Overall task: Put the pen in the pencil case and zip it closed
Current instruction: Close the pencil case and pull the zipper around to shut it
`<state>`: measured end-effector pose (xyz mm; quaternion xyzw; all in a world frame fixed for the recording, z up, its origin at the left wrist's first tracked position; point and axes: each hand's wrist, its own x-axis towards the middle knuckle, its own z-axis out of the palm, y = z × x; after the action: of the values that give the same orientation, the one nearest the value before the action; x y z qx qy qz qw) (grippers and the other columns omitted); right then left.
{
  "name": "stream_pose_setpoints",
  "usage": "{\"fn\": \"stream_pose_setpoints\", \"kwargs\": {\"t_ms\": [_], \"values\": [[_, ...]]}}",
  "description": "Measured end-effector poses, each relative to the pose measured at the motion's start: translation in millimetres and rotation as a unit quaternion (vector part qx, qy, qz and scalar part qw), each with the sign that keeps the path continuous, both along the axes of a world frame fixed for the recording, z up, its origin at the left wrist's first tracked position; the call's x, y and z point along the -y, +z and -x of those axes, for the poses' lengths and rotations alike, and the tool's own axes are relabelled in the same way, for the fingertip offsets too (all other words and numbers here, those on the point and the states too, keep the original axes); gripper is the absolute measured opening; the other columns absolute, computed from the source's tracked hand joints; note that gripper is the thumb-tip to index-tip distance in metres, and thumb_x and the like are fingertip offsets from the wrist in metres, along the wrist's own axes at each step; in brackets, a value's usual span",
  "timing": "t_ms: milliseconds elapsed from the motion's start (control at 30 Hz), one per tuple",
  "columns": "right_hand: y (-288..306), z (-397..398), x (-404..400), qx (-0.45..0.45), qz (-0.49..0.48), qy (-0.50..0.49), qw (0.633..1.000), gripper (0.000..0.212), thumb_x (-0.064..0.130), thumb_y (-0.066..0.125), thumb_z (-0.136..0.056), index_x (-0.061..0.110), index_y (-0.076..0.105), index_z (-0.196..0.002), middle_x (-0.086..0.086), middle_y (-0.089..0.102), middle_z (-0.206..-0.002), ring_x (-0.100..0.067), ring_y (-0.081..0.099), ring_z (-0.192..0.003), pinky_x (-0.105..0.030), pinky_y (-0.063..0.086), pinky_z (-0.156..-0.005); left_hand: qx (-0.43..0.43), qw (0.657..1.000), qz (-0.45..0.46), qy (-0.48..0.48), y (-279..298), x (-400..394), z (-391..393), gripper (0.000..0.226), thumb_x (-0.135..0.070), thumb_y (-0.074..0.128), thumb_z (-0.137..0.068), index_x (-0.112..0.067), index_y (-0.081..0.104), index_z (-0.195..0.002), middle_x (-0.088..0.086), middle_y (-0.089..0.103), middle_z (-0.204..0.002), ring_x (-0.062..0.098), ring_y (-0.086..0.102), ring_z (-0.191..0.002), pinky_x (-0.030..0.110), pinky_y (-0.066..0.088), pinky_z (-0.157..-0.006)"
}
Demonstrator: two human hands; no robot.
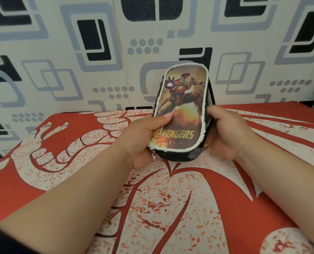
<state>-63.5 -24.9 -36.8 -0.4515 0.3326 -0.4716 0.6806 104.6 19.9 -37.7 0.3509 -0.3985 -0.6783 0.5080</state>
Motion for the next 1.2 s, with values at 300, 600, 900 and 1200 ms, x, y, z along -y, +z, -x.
{"fn": "stream_pose_setpoints", "kwargs": {"t_ms": [300,600,900,1200], "values": [[3.8,0.1,-9.1,-0.175,0.209,-0.109,0.956,0.02,0.017,0.051,-0.069,0.027,0.05,-0.086,0.0,0.054,-0.078,-0.013,0.052,-0.067,-0.027,0.044,-0.058,-0.105,0.98,0.052,0.158,5.7,3.4,-1.3,0.03,-0.011,0.062,-0.075,-0.008,0.064,-0.105,0.006,0.075,-0.085,0.021,0.071,-0.079,0.028,0.057,-0.059],[2.1,-16.8,-33.4,-0.33,0.376,-0.057,0.864,0.005,0.018,0.07,-0.072,0.018,0.066,-0.069,0.006,0.061,-0.06,-0.002,0.052,-0.054,-0.01,0.042,-0.052,-0.111,0.958,0.062,0.257,0.5,10.2,-3.6,0.027,-0.007,0.06,-0.082,-0.011,0.06,-0.108,0.002,0.075,-0.086,0.019,0.071,-0.08,0.029,0.056,-0.058],[-2.3,-26.0,-33.5,-0.358,0.347,-0.101,0.861,0.017,0.031,0.076,-0.066,0.017,0.07,-0.07,0.002,0.067,-0.062,-0.001,0.056,-0.054,-0.011,0.043,-0.051,-0.131,0.948,0.07,0.283,1.4,7.7,8.9,0.046,-0.009,0.062,-0.08,-0.012,0.048,-0.124,0.009,0.068,-0.11,0.02,0.071,-0.084,0.032,0.056,-0.059],[-8.6,-30.6,-30.0,-0.369,0.337,-0.149,0.854,0.02,0.026,0.069,-0.073,0.023,0.06,-0.056,0.015,0.051,-0.041,0.003,0.048,-0.043,-0.009,0.034,-0.045,-0.132,0.953,0.078,0.261,0.2,6.1,18.5,0.045,-0.01,0.06,-0.082,-0.016,0.045,-0.124,0.01,0.065,-0.117,0.024,0.068,-0.096,0.041,0.058,-0.072]]}}
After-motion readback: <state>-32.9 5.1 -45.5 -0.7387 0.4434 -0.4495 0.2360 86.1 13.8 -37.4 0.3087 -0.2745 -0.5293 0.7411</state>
